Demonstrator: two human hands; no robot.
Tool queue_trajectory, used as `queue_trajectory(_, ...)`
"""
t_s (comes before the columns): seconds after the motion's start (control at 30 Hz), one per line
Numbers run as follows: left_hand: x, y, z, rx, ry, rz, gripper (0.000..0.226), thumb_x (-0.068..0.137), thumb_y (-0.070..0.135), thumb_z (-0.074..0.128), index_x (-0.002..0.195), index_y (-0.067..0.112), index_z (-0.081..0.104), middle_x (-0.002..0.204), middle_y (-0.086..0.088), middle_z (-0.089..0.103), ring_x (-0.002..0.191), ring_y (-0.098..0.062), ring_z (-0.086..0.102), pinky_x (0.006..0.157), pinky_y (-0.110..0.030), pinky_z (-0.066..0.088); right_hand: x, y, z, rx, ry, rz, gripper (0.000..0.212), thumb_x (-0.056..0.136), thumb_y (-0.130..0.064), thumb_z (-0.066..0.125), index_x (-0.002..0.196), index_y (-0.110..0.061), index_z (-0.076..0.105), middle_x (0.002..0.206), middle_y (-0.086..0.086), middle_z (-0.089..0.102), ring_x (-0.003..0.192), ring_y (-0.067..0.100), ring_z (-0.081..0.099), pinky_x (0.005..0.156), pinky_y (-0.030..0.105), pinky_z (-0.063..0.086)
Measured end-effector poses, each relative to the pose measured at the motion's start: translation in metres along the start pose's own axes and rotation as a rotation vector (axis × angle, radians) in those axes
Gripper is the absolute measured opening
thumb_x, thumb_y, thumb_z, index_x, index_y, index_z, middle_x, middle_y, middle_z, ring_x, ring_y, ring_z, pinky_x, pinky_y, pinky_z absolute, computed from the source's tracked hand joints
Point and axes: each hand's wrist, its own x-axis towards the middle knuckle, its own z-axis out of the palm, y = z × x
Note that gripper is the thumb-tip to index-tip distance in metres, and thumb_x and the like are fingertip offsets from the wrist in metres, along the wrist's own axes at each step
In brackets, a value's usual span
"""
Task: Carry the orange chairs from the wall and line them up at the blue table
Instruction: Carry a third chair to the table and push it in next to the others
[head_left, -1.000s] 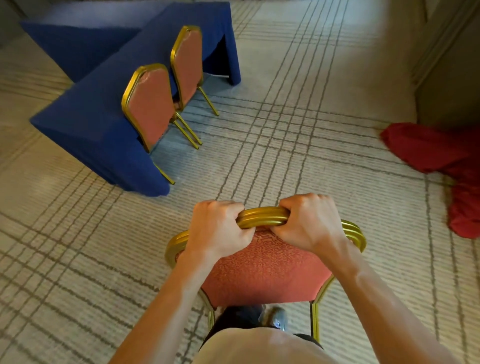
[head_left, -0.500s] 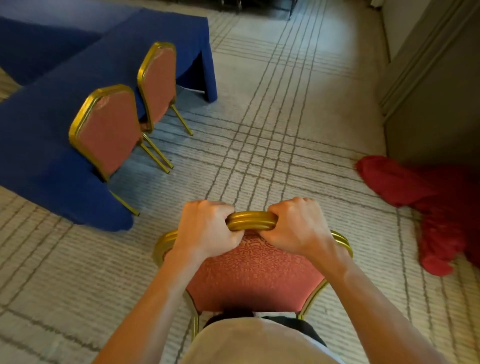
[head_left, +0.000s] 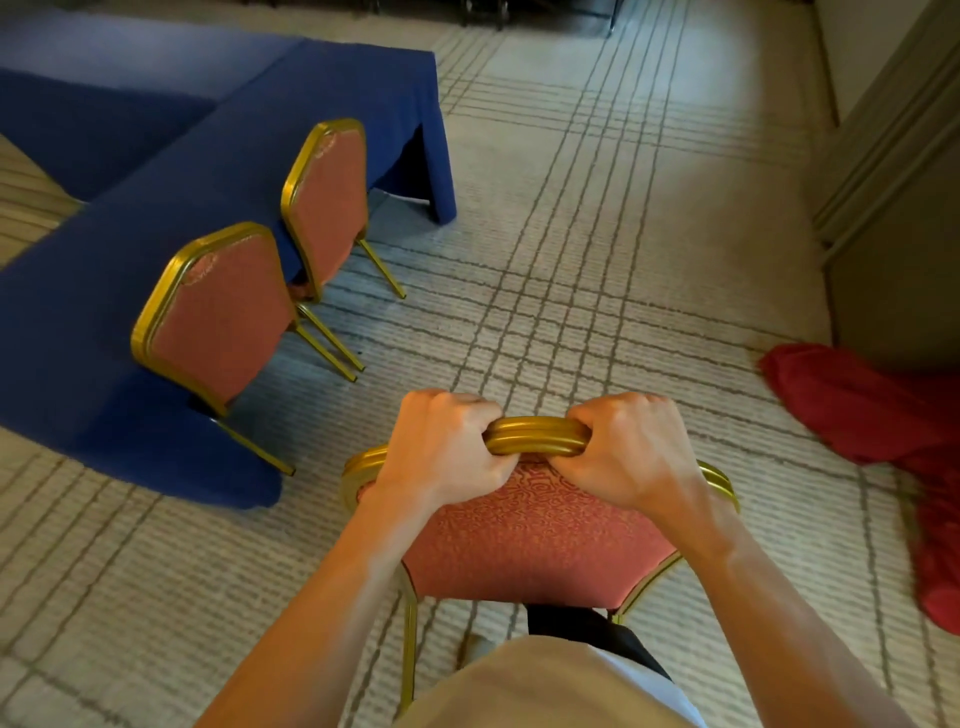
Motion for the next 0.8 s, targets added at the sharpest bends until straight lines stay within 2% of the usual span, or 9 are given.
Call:
queue_trajectory(0.17,0.072,-0.022,0.023,0.029,-0.011,-0.008,0.045,0.067,0.037,0.077,0.058,0.03,0.034,0.05,0.013,0.038,0.041,-0.016,0.044,0.052,-0.024,0.025,0.074,0.041,-0.001,0.04,-0.024,-0.058,0.045,0.072,-0.072,0.037,0.054,-0.03,0.041,0.054,-0.014,0.047,0.058,0.013,0.054,0.063,0.029,0.037)
queue_trajectory(0.23,0.104,-0.034,0.032,0.045,-0.011,-0.03,0.042,0.068,0.037,0.078,0.058,0.031,0.037,0.049,0.01,0.046,0.043,-0.016,0.047,0.054,-0.023,0.025,0.112,0.058,-0.002,0.053,-0.015,-0.057,0.047,0.068,-0.073,0.031,0.055,-0.03,0.043,0.053,-0.013,0.047,0.057,0.013,0.052,0.063,0.029,0.039)
queue_trajectory(0.3,0.13,-0.044,0.038,0.058,-0.025,-0.058,0.033,0.068,0.038,0.076,0.056,0.027,0.048,0.051,0.008,0.053,0.045,-0.016,0.052,0.051,-0.024,0.03,0.144,0.072,-0.005,0.056,-0.032,-0.083,0.048,0.068,-0.073,0.029,0.057,-0.029,0.047,0.055,-0.012,0.051,0.059,0.013,0.054,0.067,0.03,0.045)
queue_trajectory(0.37,0.155,-0.053,0.042,0.086,-0.019,-0.079,0.028,0.069,0.041,0.071,0.057,0.022,0.057,0.052,0.007,0.055,0.047,-0.017,0.054,0.049,-0.026,0.034,0.174,0.083,-0.01,0.036,-0.056,-0.114,0.046,0.072,-0.072,0.037,0.06,-0.029,0.051,0.06,-0.011,0.057,0.064,0.013,0.058,0.07,0.031,0.048)
queue_trajectory(0.47,0.196,-0.07,0.046,0.122,0.013,-0.094,0.029,0.07,0.043,0.069,0.056,0.022,0.055,0.053,0.007,0.054,0.046,-0.018,0.053,0.049,-0.026,0.031,0.219,0.097,-0.02,0.057,-0.047,-0.132,0.046,0.081,-0.068,0.054,0.059,-0.027,0.051,0.056,-0.012,0.054,0.059,0.011,0.054,0.066,0.029,0.041)
queue_trajectory(0.6,0.236,-0.093,0.054,0.081,0.047,-0.097,0.034,0.069,0.037,0.075,0.057,0.027,0.044,0.053,0.01,0.049,0.045,-0.017,0.047,0.05,-0.024,0.027,0.271,0.109,-0.024,0.026,-0.077,-0.155,0.043,0.082,-0.066,0.057,0.062,-0.027,0.053,0.059,-0.012,0.054,0.062,0.01,0.053,0.067,0.03,0.038)
queue_trajectory(0.67,0.255,-0.108,0.061,0.049,0.051,-0.116,0.04,0.068,0.033,0.076,0.061,0.032,0.036,0.055,0.014,0.039,0.045,-0.014,0.039,0.052,-0.023,0.023,0.3,0.111,-0.021,0.018,-0.097,-0.16,0.041,0.082,-0.065,0.056,0.063,-0.029,0.051,0.062,-0.012,0.055,0.065,0.013,0.056,0.067,0.029,0.034)
queue_trajectory(0.73,0.276,-0.129,0.07,0.027,0.052,-0.132,0.041,0.067,0.032,0.075,0.061,0.032,0.034,0.058,0.015,0.033,0.048,-0.012,0.033,0.052,-0.023,0.02,0.332,0.114,-0.016,0.017,-0.11,-0.163,0.037,0.081,-0.064,0.056,0.066,-0.031,0.053,0.067,-0.011,0.06,0.069,0.015,0.061,0.068,0.03,0.036)
queue_trajectory(0.8,0.299,-0.154,0.079,0.024,0.051,-0.144,0.04,0.067,0.033,0.075,0.059,0.031,0.035,0.057,0.014,0.034,0.047,-0.012,0.033,0.051,-0.023,0.02,0.365,0.115,-0.011,0.015,-0.115,-0.158,0.035,0.081,-0.064,0.057,0.067,-0.031,0.055,0.069,-0.01,0.063,0.07,0.015,0.062,0.069,0.03,0.04)
